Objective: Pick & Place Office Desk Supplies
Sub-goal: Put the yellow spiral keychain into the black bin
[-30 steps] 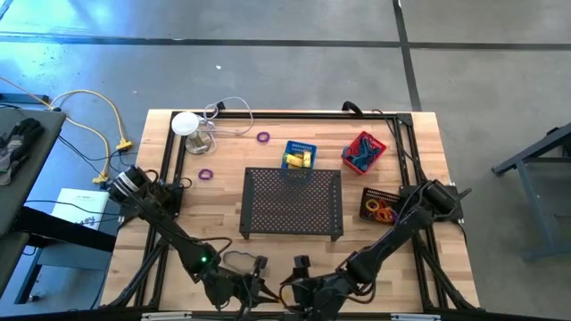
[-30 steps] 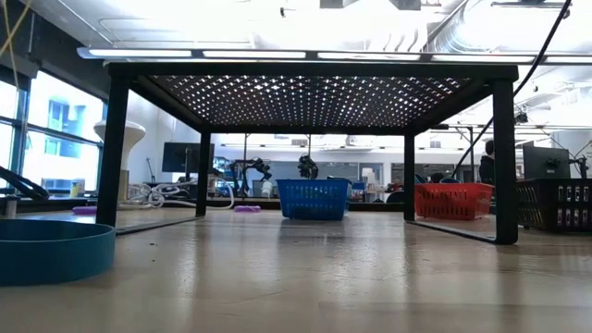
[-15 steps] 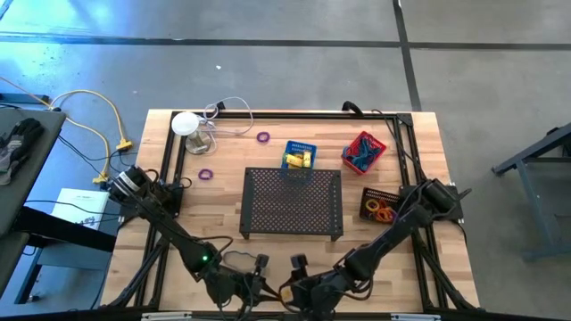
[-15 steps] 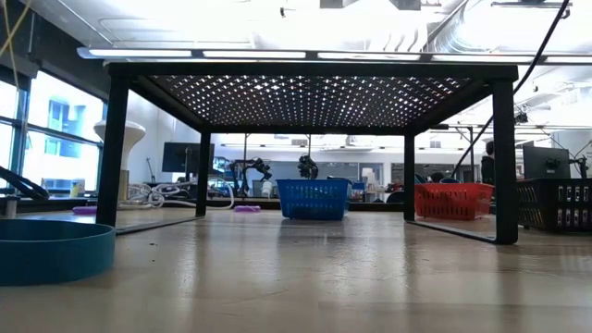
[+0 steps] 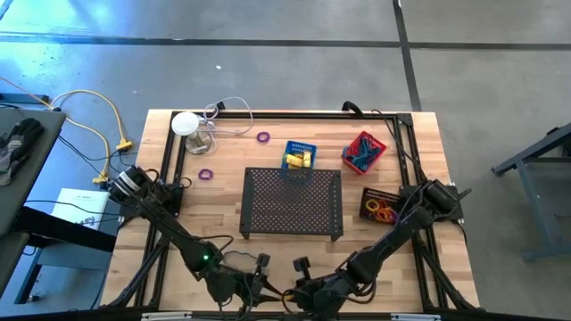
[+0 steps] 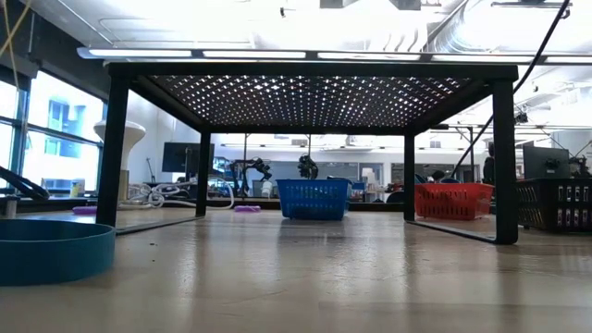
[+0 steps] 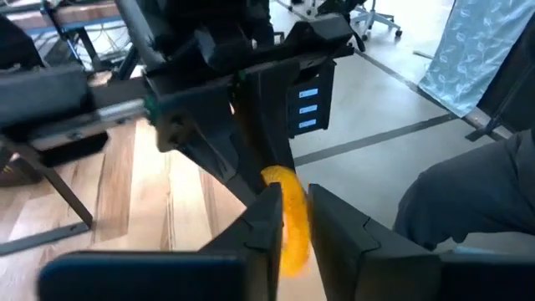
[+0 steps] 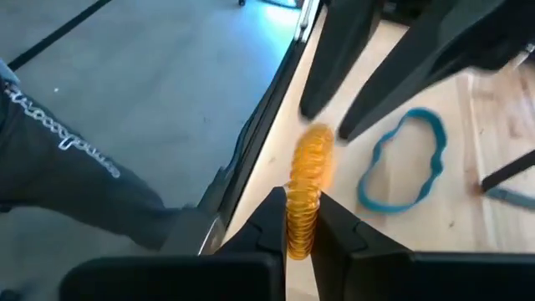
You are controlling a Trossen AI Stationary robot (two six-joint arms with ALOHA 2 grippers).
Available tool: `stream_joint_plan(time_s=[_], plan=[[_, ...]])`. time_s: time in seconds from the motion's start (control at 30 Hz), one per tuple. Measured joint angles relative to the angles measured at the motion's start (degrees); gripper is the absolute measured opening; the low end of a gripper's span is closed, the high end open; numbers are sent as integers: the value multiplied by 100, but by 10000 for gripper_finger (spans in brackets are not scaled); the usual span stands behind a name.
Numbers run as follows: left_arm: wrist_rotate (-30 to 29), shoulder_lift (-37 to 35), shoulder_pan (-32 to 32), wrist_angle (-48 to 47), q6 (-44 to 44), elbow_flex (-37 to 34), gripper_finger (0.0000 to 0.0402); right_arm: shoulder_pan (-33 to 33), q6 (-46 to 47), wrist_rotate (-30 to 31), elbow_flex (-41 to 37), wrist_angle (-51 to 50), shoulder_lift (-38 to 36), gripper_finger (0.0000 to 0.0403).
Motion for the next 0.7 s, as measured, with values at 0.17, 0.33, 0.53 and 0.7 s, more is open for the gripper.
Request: stream_joint_plan(time_s=[0.17, 0.33, 0.53, 0.7], plan=[[0, 2, -56, 37, 113, 2, 106, 216, 635, 8, 0, -525, -4, 12], [-2, 7, -122, -39, 94, 2, 138, 579, 2499, 404, 0, -2063, -36, 13], [-1, 11, -189, -493, -381, 2, 142, 1242, 5778, 667, 0, -4484, -65, 15], [2, 11, -205, -844, -605, 2, 142, 1716, 8521, 613, 0, -6716, -68, 15]])
